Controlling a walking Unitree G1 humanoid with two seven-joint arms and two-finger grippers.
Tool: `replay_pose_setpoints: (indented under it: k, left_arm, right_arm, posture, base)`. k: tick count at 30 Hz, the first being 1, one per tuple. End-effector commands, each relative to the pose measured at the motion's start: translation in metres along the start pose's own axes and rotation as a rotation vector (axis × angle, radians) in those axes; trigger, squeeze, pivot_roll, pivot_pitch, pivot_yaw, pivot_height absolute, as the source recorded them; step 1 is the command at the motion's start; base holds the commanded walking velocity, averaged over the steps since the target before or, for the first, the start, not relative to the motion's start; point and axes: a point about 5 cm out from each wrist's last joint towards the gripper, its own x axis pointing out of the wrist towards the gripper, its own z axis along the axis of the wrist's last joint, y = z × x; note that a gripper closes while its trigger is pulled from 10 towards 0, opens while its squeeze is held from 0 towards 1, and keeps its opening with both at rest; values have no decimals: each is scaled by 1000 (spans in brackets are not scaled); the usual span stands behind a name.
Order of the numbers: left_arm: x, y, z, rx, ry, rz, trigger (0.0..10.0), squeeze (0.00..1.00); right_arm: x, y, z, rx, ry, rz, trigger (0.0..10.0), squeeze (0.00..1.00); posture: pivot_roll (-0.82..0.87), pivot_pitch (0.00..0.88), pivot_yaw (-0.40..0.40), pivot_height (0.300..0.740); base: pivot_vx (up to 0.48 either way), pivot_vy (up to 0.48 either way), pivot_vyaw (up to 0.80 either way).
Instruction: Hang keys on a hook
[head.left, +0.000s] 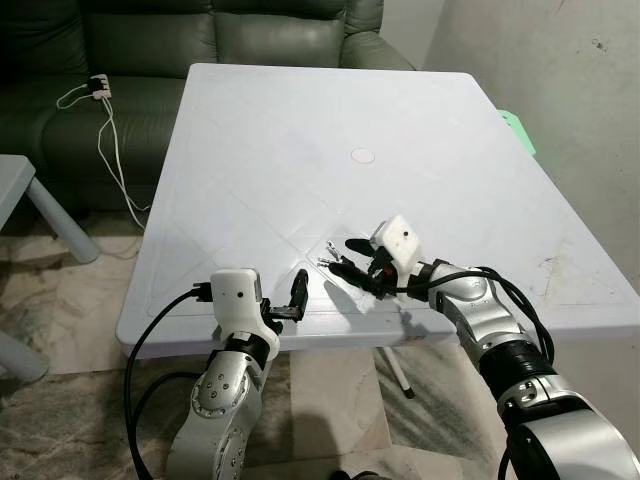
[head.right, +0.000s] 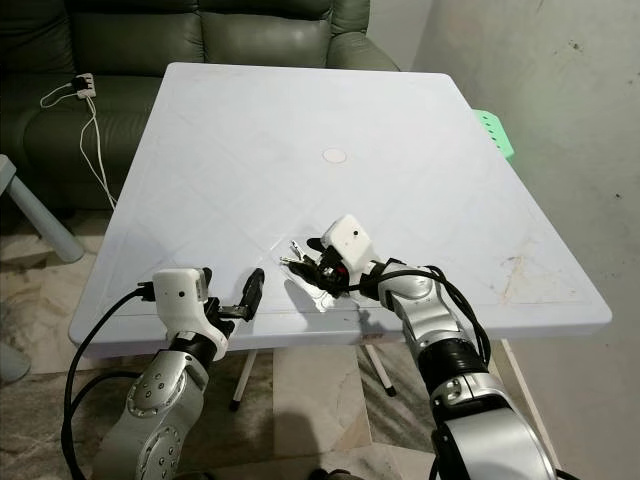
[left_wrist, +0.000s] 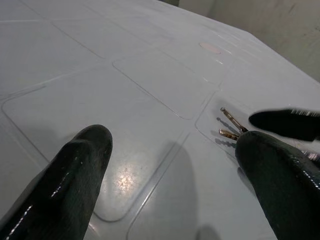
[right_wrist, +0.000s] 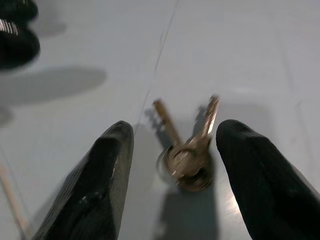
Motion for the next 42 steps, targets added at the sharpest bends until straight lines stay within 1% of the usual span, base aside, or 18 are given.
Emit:
replay_pose_setpoints:
  k: [1, 7, 8, 14, 15, 16, 17, 18, 19, 20, 29, 31, 42]
  left_arm:
    - [1, -13, 2, -48, -10, -15, 10000, 0]
    - [1, -13, 2, -49, -10, -16, 10000, 0]
    - [1, -13, 2, -49, -11, -15, 10000, 0]
    - [0, -13, 2, -50, -11, -11, 10000, 0]
    - [0, -13, 2, -50, -11, -11, 10000, 0]
    - [0, -13, 2, -50, -11, -10, 10000, 0]
    - [0, -13, 2, -51, -11, -9, 10000, 0]
    - [0, -13, 2, -51, -11, -9, 10000, 0]
    - [0, -13, 1, -51, -10, -8, 10000, 0]
    - [0, -13, 1, -53, -9, -7, 10000, 0]
    - [1, -13, 2, -61, -8, -4, 10000, 0]
    - [1, -13, 2, -62, -8, -3, 10000, 0]
    - [1, -14, 2, -71, -5, 3, 10000, 0]
  right_arm:
    - [2, -2, -2, 0, 58, 2, 10000, 0]
    - [4, 0, -5, -6, 98, -16, 10000, 0]
    - [5, 0, -6, 4, 114, -28, 10000, 0]
    - [5, -2, -6, 8, 116, -40, 10000, 0]
    - [5, -3, -7, 8, 121, -48, 9216, 0]
    - [4, -3, -7, 7, 126, -53, 3569, 0]
    - [4, -4, -6, -2, 119, -59, 1490, 0]
    - [4, -4, -6, -2, 119, -59, 1490, 0]
    - [3, -6, -6, -4, 119, -77, 0, 0]
    - [2, -8, -6, -17, 124, -95, 0, 0]
    - [2, -8, -6, -34, 122, -99, 0, 0]
    - [2, -8, -6, -23, 125, -99, 0, 0]
    - [2, -10, -4, -32, 120, -103, 0, 0]
  posture:
    - [84, 108, -149, 740]
    - [85, 106, -150, 740]
    - [85, 106, -150, 740]
    - [87, 106, -155, 740]
    - [86, 108, -155, 740]
    - [86, 108, -155, 740]
    - [86, 108, -156, 740]
    - [86, 108, -156, 740]
    - [85, 112, -155, 740]
    - [83, 117, -156, 740]
    - [80, 123, -157, 740]
    - [80, 124, -158, 740]
    - [79, 127, -161, 740]
  base:
    - [0, 0, 0]
    - [0, 0, 0]
    - [0, 0, 0]
    - [0, 0, 0]
    - [0, 0, 0]
    - [0, 0, 0]
    - [0, 0, 0]
    - [0, 0, 0]
    - [0, 0, 0]
    - [0, 0, 0]
    - [0, 0, 0]
    - [0, 0, 0]
    - [0, 0, 0]
